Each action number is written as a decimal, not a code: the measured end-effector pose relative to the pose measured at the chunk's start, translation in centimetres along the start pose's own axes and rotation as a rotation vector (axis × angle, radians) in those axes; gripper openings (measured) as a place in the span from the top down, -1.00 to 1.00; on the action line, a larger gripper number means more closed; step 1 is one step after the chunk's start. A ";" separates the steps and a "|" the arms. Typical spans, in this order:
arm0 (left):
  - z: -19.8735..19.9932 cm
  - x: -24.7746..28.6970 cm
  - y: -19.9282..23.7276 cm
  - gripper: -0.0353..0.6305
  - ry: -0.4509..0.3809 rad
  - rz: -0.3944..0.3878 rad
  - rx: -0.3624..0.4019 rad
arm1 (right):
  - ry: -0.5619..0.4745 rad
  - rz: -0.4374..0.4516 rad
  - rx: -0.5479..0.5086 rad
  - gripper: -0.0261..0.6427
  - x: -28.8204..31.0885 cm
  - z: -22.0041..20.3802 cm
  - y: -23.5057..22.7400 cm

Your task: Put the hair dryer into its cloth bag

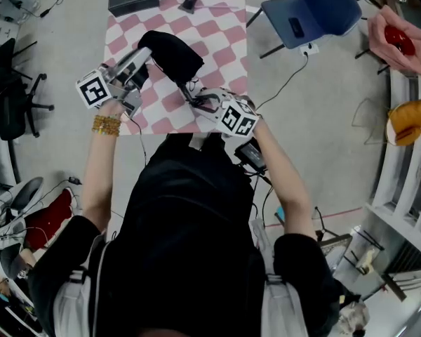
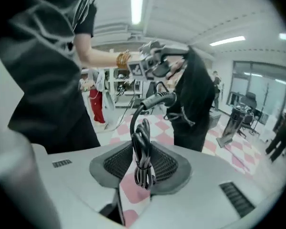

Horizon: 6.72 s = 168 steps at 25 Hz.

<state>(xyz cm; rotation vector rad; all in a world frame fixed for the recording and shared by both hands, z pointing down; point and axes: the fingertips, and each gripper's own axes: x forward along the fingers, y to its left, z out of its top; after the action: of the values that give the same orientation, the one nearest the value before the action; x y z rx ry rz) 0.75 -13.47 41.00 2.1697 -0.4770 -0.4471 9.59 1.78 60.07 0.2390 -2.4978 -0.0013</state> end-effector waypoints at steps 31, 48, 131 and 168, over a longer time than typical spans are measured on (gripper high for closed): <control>-7.4 -6.1 1.0 0.81 0.328 0.001 0.073 | -1.126 -0.191 1.616 0.70 -6.8 12.7 -19.1; -5.7 -5.3 -0.2 0.81 0.199 -0.023 0.031 | -0.940 -0.561 1.164 0.71 -7.6 13.8 -19.2; 0.4 -12.8 10.9 0.81 0.164 0.253 0.195 | -0.312 0.380 0.831 0.85 2.5 13.0 -17.8; 5.2 -7.5 5.1 0.81 0.039 0.160 0.315 | -0.406 -0.160 0.663 0.85 -2.2 12.9 -24.0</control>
<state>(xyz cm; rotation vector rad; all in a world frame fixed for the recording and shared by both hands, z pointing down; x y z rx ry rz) -9.04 -16.23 43.26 2.4120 -0.7345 -0.2533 7.84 -22.16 46.99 0.7745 -2.7887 0.7903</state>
